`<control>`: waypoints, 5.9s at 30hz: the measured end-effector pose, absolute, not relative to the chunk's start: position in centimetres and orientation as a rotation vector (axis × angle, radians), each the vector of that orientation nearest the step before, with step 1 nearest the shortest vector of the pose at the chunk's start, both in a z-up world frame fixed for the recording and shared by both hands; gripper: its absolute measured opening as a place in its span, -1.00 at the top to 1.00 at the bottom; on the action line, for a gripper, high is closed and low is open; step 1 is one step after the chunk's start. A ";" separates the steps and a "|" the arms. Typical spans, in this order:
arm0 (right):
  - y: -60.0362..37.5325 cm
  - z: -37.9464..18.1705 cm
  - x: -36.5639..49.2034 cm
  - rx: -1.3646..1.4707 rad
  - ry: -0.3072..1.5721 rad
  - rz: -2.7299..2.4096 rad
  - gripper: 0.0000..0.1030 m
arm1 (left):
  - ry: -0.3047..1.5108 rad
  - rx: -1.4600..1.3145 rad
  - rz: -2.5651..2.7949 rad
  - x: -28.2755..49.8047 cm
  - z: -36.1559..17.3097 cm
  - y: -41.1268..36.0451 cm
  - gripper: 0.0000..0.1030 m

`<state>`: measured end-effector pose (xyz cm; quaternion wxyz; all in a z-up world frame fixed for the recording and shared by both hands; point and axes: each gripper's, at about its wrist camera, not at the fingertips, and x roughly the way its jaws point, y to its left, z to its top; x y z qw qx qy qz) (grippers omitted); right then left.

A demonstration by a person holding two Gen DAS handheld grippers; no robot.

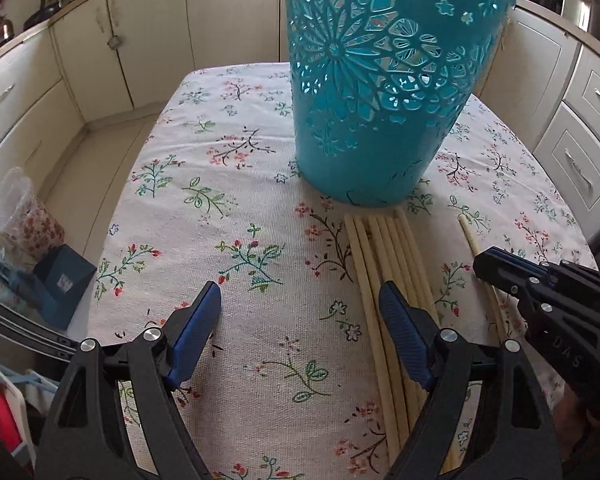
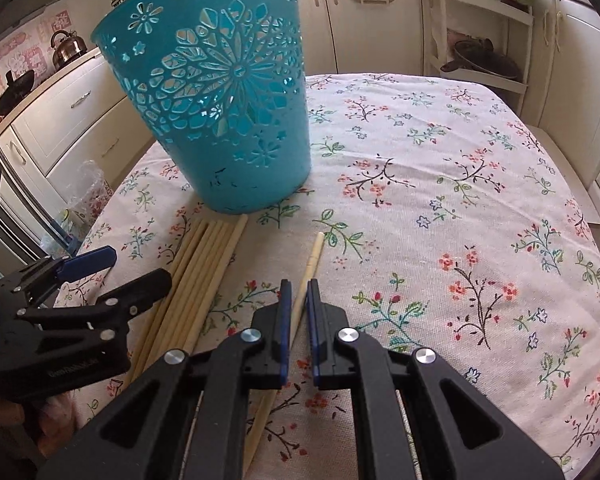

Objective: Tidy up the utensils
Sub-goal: 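Grasp another wooden stick from the bundle with the left gripper, then lift the stick over the teal basket with the left gripper and release it inside, then grasp a stick with the right gripper, lift it over the basket, release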

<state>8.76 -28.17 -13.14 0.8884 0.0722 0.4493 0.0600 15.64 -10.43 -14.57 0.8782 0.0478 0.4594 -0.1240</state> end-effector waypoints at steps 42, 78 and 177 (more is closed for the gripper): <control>-27.2 -12.9 10.0 0.029 0.998 0.231 0.82 | 1.058 0.198 -0.239 19.4 -14.1 -12.2 0.86; -29.1 -13.1 9.8 0.174 0.947 0.245 0.85 | 0.234 -0.397 -0.245 26.8 7.6 -9.8 0.91; -31.3 0.8 4.2 0.345 0.475 0.096 0.56 | 0.755 -0.240 -0.022 17.4 -12.1 0.2 -0.52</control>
